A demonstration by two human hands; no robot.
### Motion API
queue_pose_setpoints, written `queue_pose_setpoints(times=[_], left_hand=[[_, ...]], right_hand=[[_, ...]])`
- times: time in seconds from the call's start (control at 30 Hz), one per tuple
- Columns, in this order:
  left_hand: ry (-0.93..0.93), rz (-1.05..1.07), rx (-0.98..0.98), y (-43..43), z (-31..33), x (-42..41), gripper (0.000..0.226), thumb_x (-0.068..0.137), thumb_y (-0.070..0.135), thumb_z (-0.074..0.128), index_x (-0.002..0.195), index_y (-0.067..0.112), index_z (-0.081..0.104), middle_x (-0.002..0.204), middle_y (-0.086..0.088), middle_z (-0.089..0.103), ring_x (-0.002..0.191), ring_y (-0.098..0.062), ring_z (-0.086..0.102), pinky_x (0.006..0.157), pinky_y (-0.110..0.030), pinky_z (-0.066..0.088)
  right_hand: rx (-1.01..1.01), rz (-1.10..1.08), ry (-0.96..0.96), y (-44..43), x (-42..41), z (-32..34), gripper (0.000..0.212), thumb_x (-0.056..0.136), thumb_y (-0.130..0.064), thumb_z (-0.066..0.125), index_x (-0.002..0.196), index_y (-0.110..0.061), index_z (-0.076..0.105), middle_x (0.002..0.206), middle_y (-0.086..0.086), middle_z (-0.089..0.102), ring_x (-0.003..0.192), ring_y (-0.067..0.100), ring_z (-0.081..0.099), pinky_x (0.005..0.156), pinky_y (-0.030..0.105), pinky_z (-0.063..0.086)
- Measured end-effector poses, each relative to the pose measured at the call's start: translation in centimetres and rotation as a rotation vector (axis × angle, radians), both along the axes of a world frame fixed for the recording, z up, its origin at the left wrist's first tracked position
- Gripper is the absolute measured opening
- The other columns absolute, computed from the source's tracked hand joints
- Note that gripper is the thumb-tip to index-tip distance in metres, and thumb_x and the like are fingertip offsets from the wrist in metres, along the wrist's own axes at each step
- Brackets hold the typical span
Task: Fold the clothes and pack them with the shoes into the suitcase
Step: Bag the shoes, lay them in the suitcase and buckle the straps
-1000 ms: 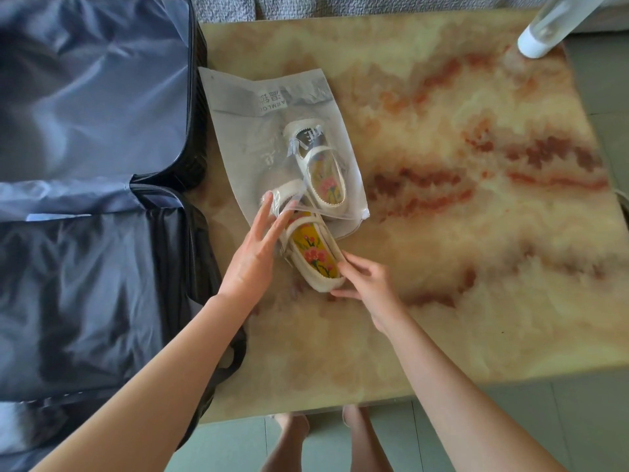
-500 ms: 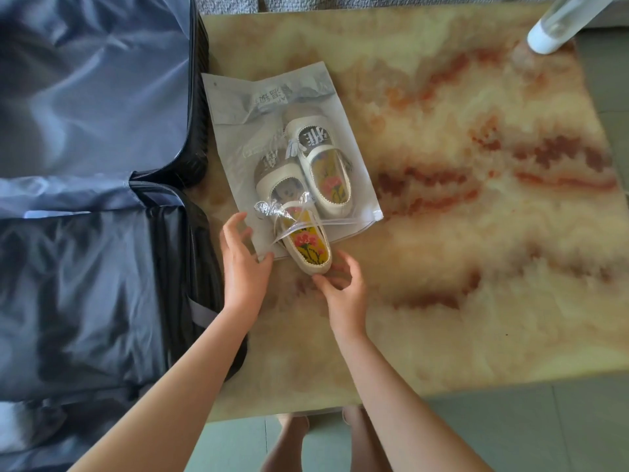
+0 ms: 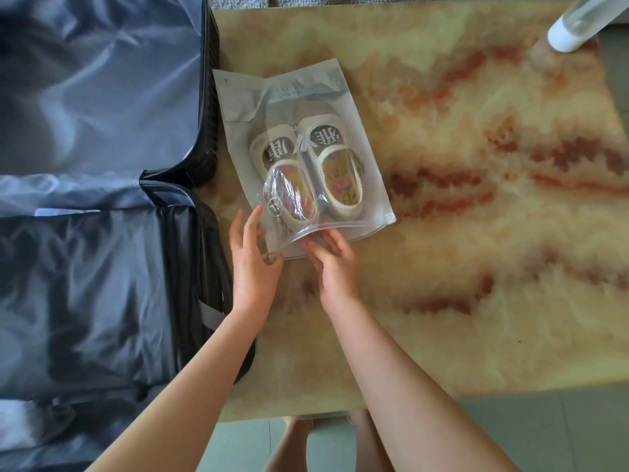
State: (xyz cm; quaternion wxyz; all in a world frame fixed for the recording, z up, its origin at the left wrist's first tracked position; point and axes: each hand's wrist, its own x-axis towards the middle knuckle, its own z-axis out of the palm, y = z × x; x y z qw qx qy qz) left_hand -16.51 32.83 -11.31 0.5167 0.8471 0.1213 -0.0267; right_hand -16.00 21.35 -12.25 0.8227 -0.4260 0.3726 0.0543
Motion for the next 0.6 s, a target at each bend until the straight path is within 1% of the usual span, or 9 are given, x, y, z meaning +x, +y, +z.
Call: queue_pose_setpoints(times=[0.07, 0.13, 0.2, 0.3, 0.37, 0.43, 0.47, 0.53, 0.6], left_hand=[[0.007, 0.002, -0.019, 0.0, 0.1, 0.0, 0.077, 0.082, -0.012, 0.059, 0.144, 0.027, 0.034, 0.153, -0.001, 0.018, 0.124, -0.010, 0.045, 0.079, -0.010, 0.049], [0.011, 0.004, -0.037, 0.1, 0.1, 0.0, 0.077, 0.082, -0.011, 0.060, 0.144, 0.027, 0.034, 0.152, 0.000, 0.017, 0.125, -0.009, 0.045, 0.080, -0.011, 0.049], [0.011, 0.006, -0.042, 0.1, 0.2, 0.0, 0.077, 0.082, -0.011, 0.061, 0.144, 0.026, 0.034, 0.152, 0.000, 0.018, 0.124, -0.008, 0.046, 0.079, -0.010, 0.049], [0.011, 0.006, -0.029, 0.1, 0.2, 0.1, 0.077, 0.082, -0.011, 0.062, 0.144, 0.026, 0.034, 0.152, -0.001, 0.018, 0.124, -0.009, 0.046, 0.079, -0.010, 0.050], [0.013, 0.007, -0.027, 0.2, 0.2, 0.0, 0.077, 0.081, -0.012, 0.062, 0.144, 0.024, 0.034, 0.152, -0.002, 0.018, 0.124, -0.010, 0.046, 0.080, -0.010, 0.049], [0.020, 0.008, -0.045, 0.2, 0.2, 0.0, 0.076, 0.081, -0.012, 0.062, 0.144, 0.021, 0.034, 0.152, -0.003, 0.017, 0.125, -0.010, 0.046, 0.080, -0.010, 0.049], [0.024, 0.006, -0.054, 0.2, 0.3, 0.0, 0.076, 0.081, -0.012, 0.062, 0.144, 0.021, 0.034, 0.153, -0.003, 0.016, 0.126, -0.009, 0.045, 0.080, -0.010, 0.049], [0.049, 0.004, -0.077, 0.2, 0.4, -0.2, 0.077, 0.081, -0.012, 0.060, 0.145, 0.022, 0.033, 0.154, -0.003, 0.013, 0.127, -0.005, 0.043, 0.081, -0.011, 0.049], [0.122, 0.054, -0.119, 0.0, 0.7, -0.6, 0.075, 0.083, -0.012, 0.053, 0.145, 0.025, 0.030, 0.154, 0.003, 0.012, 0.128, 0.000, 0.040, 0.085, -0.010, 0.047]], right_hand=[[0.093, -0.016, -0.007, 0.0, 0.0, -0.4, 0.049, 0.083, 0.015, 0.059, 0.127, -0.005, 0.055, 0.126, 0.011, 0.062, 0.118, 0.024, 0.059, 0.098, 0.036, 0.050], [0.128, 0.007, -0.042, 0.1, -0.1, -0.6, 0.050, 0.084, 0.013, 0.060, 0.128, -0.009, 0.054, 0.129, 0.010, 0.061, 0.121, 0.023, 0.057, 0.100, 0.037, 0.048], [0.102, 0.041, -0.065, 0.5, 0.0, -0.6, 0.048, 0.083, 0.009, 0.064, 0.125, -0.013, 0.057, 0.127, 0.008, 0.062, 0.120, 0.022, 0.058, 0.100, 0.038, 0.048], [-0.032, 0.090, -0.048, 0.8, 0.4, -0.7, 0.051, 0.080, 0.005, 0.070, 0.127, -0.012, 0.058, 0.124, 0.004, 0.064, 0.120, 0.016, 0.058, 0.101, 0.040, 0.048], [-0.106, 0.138, -0.047, 0.8, 0.7, -0.8, 0.057, 0.079, 0.002, 0.072, 0.132, -0.010, 0.055, 0.125, 0.002, 0.064, 0.117, 0.009, 0.059, 0.100, 0.034, 0.048], [-0.162, 0.173, -0.051, 0.7, 0.9, -0.5, 0.061, 0.079, 0.001, 0.072, 0.135, -0.011, 0.052, 0.126, 0.002, 0.063, 0.113, 0.003, 0.059, 0.094, 0.022, 0.049], [-0.182, 0.190, -0.055, 0.6, 0.9, -0.4, 0.062, 0.079, 0.002, 0.072, 0.136, -0.011, 0.051, 0.127, 0.002, 0.062, 0.114, 0.002, 0.058, 0.091, 0.017, 0.049], [-0.209, 0.210, -0.065, 0.2, 0.4, -0.3, 0.057, 0.082, 0.005, 0.068, 0.135, -0.010, 0.052, 0.130, 0.004, 0.059, 0.117, 0.009, 0.057, 0.088, 0.015, 0.049], [-0.265, 0.215, -0.049, -0.4, -1.0, -0.4, 0.047, 0.085, 0.009, 0.062, 0.126, -0.014, 0.057, 0.128, 0.005, 0.061, 0.112, 0.013, 0.060, 0.087, 0.018, 0.050]])
